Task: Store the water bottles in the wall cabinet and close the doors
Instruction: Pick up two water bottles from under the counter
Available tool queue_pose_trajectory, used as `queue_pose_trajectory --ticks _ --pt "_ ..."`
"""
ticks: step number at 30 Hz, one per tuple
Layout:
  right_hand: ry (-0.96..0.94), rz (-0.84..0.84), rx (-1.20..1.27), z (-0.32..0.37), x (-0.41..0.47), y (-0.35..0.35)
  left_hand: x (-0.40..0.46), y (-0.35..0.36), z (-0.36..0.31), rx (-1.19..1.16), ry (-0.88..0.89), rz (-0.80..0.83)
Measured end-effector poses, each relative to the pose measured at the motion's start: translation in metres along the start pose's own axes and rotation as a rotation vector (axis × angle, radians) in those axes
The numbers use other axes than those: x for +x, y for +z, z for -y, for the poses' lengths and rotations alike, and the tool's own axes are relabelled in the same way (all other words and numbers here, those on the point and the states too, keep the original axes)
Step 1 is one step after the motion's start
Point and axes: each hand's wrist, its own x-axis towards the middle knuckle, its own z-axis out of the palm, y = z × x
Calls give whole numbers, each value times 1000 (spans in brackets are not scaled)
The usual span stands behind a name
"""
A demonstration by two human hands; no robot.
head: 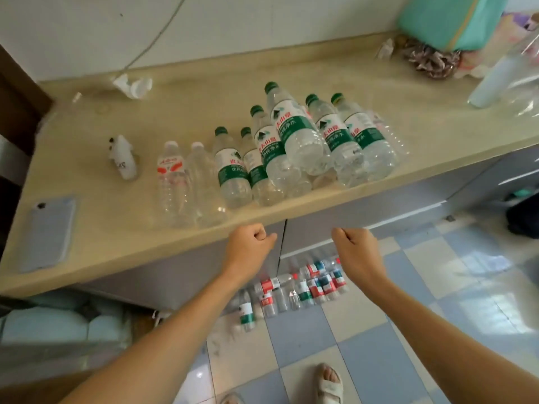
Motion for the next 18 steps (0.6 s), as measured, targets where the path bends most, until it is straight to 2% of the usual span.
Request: queue_pose_trajectory --ticks 3,6,12,18 --pt "159 26 52 -60 20 19 -6 34 51 16 -75 36" --pt "268 147 114 -115 51 37 -2 63 95 28 -168 4" --pt "333 316 88 -231 112 73 25 154 188 71 -314 -39" --pt "383 372 15 -357 155 114 38 257 298 203 -361 43"
